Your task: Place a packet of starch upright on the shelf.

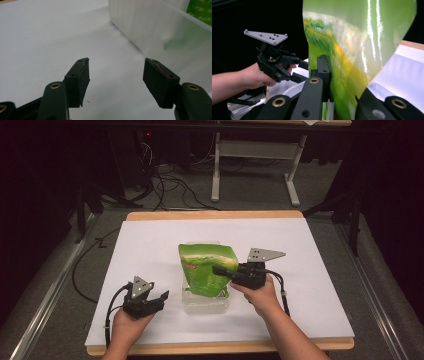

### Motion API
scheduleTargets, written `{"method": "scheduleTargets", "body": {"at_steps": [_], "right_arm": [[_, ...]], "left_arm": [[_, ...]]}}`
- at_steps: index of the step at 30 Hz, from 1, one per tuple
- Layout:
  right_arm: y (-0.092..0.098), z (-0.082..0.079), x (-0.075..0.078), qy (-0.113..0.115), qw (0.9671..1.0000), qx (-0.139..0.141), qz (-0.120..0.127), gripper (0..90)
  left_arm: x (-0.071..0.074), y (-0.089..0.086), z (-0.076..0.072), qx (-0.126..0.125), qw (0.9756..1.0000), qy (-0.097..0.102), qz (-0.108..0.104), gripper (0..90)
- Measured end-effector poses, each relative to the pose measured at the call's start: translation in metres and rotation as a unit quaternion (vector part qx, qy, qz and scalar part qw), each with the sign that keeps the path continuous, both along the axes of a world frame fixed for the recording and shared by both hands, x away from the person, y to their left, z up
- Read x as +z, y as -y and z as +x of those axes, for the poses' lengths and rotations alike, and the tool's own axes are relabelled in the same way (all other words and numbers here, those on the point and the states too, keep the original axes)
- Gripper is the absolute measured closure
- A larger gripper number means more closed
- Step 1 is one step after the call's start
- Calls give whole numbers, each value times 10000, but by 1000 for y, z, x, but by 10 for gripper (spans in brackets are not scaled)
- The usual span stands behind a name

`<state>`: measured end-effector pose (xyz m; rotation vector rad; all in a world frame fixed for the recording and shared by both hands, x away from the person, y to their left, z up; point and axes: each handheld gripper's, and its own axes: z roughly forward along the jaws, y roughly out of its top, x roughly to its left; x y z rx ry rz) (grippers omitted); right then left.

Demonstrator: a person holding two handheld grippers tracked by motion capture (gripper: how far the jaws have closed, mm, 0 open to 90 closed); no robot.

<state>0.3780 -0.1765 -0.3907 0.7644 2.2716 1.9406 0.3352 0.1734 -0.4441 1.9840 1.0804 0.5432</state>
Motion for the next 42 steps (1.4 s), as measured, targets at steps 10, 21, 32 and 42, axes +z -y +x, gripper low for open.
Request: {"method": "scheduleTargets", "body": {"at_steps": [10, 21, 32, 42], "right_arm": [[9, 0, -4, -143, 9999, -50, 78, 896], [-6, 3, -25, -501, 9981, -88, -334, 892], [-3, 5, -30, -846, 9960, -131, -254, 744], [-6, 6, -31, -945, 9951, 71, -293, 652]], "left_arm": [[0, 0, 0, -23, 10000, -14, 22, 385], [0, 0, 0, -33, 10000, -9, -2, 385], [0, 1, 0, -41, 10000, -13, 6, 385], [0, 1, 0, -45, 10000, -19, 7, 385]]}}
